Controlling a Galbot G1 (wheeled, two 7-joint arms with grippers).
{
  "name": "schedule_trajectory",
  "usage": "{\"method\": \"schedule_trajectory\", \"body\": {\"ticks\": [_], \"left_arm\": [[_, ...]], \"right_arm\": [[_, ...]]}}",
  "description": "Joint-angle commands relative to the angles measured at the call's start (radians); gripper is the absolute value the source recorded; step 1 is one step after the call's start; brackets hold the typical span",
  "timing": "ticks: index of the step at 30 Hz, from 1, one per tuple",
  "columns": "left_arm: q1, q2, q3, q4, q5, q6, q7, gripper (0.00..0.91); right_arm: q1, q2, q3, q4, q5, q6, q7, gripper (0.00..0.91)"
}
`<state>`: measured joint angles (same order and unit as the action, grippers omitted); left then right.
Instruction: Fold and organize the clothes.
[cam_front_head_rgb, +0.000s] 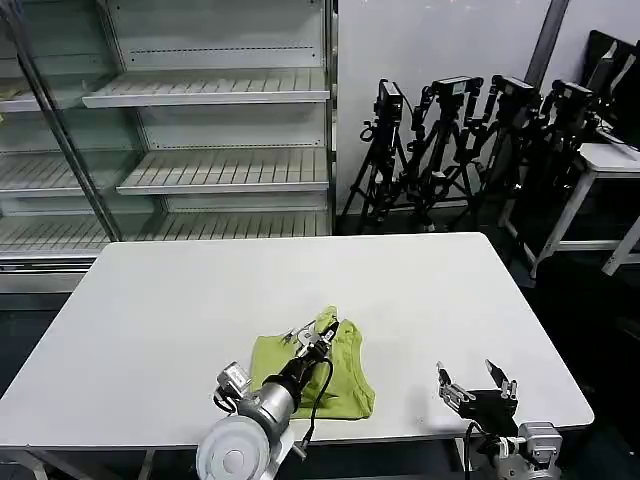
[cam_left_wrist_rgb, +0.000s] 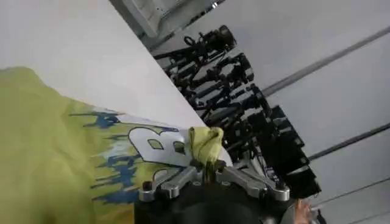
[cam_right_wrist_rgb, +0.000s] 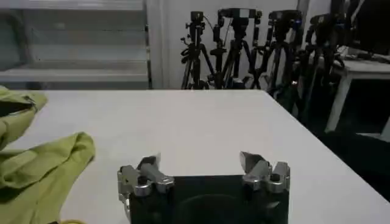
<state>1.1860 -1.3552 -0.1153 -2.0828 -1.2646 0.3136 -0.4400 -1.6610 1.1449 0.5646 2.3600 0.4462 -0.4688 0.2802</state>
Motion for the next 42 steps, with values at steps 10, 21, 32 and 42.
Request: {"method": "schedule_trajectory", "body": {"ticks": [10, 21, 32, 42], "left_arm": [[0.108, 0.106, -0.129, -0.171, 0.082, 0.019, -0.005, 0.907], [0.309, 0.285, -0.366, -0.161, 0.328, 0.151, 0.023, 0.907], [0.321, 0.195, -0.282, -0.131, 0.229, 0.199, 0.017, 0.907], [0.214, 0.109, -0.206, -0.053, 0.251, 0.167, 0.025, 0.907]], "right_arm": [[0.026, 0.002, -0.016, 0.003, 0.026, -0.013, 0.002, 0.907], [0.054, 0.007, -0.039, -0.005, 0.023, -0.012, -0.011, 0.907], [0.045, 0.006, -0.019, 0.006, 0.031, -0.011, -0.011, 0.907], [0.028, -0.004, 0.008, 0.026, 0.042, -0.014, -0.009, 0.907]]}}
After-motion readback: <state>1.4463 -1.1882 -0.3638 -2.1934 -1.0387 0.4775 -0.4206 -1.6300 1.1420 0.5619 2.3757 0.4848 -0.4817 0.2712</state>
